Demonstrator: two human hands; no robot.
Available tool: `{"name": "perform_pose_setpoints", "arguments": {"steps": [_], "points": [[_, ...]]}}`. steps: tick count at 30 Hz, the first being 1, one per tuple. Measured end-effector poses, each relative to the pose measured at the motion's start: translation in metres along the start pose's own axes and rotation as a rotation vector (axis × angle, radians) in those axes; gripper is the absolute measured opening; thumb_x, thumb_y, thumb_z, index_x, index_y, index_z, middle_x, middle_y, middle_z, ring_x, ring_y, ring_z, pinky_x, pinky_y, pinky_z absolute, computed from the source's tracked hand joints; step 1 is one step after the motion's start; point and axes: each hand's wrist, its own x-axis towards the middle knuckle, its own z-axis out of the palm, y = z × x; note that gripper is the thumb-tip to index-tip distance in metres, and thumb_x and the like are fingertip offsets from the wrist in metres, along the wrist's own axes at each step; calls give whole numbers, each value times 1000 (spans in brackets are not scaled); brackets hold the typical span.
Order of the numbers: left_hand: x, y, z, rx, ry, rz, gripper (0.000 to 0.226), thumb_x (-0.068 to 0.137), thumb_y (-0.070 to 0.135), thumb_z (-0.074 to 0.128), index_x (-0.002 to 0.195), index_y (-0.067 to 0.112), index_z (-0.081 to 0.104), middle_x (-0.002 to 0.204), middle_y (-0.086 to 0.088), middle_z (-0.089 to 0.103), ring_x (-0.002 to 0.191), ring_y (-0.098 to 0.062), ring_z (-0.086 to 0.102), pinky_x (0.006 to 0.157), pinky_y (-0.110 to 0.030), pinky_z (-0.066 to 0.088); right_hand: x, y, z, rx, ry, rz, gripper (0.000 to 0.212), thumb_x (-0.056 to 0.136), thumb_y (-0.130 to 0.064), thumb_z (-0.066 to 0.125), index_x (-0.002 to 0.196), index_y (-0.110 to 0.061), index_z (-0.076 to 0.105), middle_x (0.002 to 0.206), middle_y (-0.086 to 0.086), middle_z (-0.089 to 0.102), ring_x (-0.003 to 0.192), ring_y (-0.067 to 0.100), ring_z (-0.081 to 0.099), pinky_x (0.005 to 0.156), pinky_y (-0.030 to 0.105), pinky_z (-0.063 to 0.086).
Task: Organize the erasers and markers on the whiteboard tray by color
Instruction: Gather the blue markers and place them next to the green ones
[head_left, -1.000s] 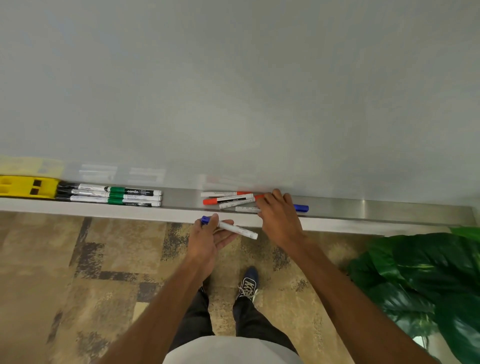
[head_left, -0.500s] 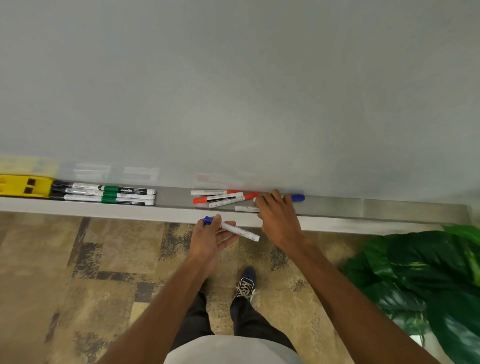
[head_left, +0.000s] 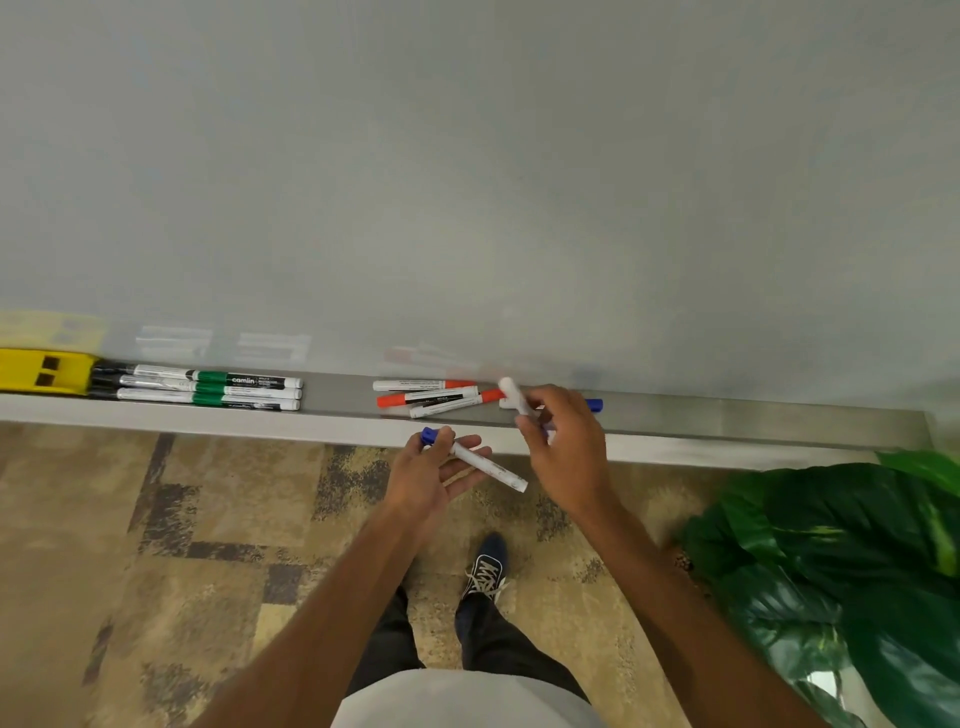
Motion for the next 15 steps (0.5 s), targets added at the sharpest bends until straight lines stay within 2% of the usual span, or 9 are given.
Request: {"name": "perform_pose_setpoints", "arguments": {"steps": [2, 3, 5, 7, 9, 12, 15], "points": [[0, 0, 2, -23, -11, -17, 31, 105, 13, 47, 132, -4, 46, 108, -20, 76, 100, -37, 74, 79, -48, 63, -6, -7, -4, 243, 53, 210, 17, 85, -16, 74, 97, -22, 63, 87, -10, 67, 79, 7, 63, 67, 17, 52], [0, -1, 4, -37, -19, -25, 32, 105, 13, 47, 133, -2, 46, 108, -20, 76, 101, -37, 74, 80, -49, 63, -8, -10, -4, 374, 74, 323, 18, 83, -13, 75, 94, -22, 64, 85, -11, 69, 80, 7, 66, 68, 18, 55], [-1, -1, 8, -68, -44, -37, 34, 104, 11, 49, 136, 0, 44, 112, -22, 74, 105, -38, 72, 84, -50, 61, -11, -15, -3, 662, 98, 538, 22, 77, -1, 77, 90, -17, 68, 87, -3, 74, 82, 15, 72, 73, 30, 60], [-3, -1, 12, -107, -78, -35, 40, 102, 9, 51, 140, 3, 42, 117, -25, 72, 110, -39, 70, 88, -50, 60, -13, -18, -1, 859, 119, 689, 24, 72, 7, 79, 89, -8, 71, 89, 11, 75, 84, 30, 74, 75, 41, 61], [-5, 1, 16, -154, -114, -26, 44, 100, 7, 53, 142, 5, 42, 118, -26, 70, 110, -40, 70, 86, -47, 61, -14, -21, 2, 937, 141, 782, 25, 71, 6, 81, 92, -2, 72, 90, 17, 76, 84, 33, 73, 71, 39, 61], [-4, 4, 21, -208, -125, -23, 42, 99, 3, 53, 140, 5, 48, 108, -22, 74, 97, -34, 74, 75, -41, 63, -18, -22, 6, 1023, 133, 875, 27, 71, -2, 83, 96, -3, 74, 91, 12, 76, 81, 21, 73, 65, 25, 56], [-1, 3, 26, -226, -99, -15, 41, 100, 3, 53, 140, 3, 49, 103, -17, 75, 90, -28, 76, 71, -36, 63, -22, -22, 9, 1050, 41, 925, 18, 77, -13, 77, 95, -13, 76, 91, 3, 73, 86, 16, 63, 73, 32, 43]]}}
